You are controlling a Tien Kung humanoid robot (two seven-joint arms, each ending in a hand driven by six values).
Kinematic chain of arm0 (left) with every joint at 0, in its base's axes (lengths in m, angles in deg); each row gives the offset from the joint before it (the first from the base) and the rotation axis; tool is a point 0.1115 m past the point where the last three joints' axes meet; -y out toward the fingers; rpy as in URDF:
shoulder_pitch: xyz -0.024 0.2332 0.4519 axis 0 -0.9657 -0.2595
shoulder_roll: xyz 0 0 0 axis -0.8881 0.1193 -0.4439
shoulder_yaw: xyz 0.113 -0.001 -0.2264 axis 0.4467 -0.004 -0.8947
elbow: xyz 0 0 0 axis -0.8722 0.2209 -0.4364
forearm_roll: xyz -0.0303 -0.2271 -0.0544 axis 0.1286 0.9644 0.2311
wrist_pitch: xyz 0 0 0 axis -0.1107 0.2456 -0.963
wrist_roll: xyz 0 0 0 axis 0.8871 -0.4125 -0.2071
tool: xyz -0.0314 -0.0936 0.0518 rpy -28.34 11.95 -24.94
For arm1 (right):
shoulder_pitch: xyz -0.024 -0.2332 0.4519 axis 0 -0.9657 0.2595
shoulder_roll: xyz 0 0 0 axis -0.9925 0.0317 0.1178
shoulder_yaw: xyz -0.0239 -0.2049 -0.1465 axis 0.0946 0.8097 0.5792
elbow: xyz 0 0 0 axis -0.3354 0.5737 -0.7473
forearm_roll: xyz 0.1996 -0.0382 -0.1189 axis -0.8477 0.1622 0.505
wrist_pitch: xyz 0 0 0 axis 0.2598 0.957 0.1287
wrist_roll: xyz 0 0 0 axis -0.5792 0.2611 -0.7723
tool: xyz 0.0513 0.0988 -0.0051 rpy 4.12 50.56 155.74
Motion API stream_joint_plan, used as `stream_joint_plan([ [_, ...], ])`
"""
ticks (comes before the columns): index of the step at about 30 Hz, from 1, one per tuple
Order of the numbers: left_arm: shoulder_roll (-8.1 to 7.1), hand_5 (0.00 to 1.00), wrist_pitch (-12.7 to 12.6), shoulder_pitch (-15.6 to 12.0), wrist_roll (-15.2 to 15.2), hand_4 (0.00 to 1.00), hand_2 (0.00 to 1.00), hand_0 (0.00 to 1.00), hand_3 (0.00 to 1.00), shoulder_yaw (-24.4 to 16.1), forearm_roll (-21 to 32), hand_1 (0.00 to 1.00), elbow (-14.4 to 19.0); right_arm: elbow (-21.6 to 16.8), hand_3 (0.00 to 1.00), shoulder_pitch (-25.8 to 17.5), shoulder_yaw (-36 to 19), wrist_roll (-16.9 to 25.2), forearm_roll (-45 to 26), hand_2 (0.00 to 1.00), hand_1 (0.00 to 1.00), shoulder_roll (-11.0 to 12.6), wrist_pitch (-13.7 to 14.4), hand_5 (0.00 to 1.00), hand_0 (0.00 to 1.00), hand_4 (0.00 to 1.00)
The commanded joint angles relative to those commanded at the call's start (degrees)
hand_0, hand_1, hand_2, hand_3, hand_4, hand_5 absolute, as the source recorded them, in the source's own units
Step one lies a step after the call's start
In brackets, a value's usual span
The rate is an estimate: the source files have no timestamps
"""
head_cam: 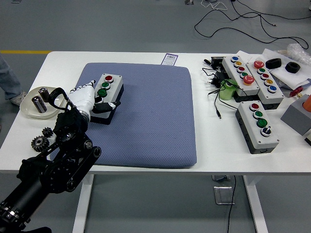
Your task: Pick up the button,place it on the desk,press the button,press the button
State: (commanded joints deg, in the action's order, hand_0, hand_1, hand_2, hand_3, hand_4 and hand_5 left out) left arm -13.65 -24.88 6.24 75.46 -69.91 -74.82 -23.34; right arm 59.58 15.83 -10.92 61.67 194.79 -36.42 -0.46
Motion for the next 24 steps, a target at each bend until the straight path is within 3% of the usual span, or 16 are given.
stream_joint_plan([
  [17, 0.00, 0.641, 2.43, 3.40, 0.00, 0.998, 0.998, 0.874, 0.998, 0.82, 0.10, 0.998, -5.47, 0.00, 0.624, -0.25, -0.69, -0.05, 1.08, 0.674, 0.658, 0.17, -0.12, 0.173, 0.673, 0.310],
  [24, 0.00, 0.658, 3.45, 4.10, 0.00, 0.998, 0.998, 0.872, 0.998, 1.15, 0.84, 0.998, -5.40, 0.00, 0.624, -0.19, -0.36, -0.14, 0.61, 0.674, 0.658, 0.21, -0.11, 0.173, 0.673, 0.310],
])
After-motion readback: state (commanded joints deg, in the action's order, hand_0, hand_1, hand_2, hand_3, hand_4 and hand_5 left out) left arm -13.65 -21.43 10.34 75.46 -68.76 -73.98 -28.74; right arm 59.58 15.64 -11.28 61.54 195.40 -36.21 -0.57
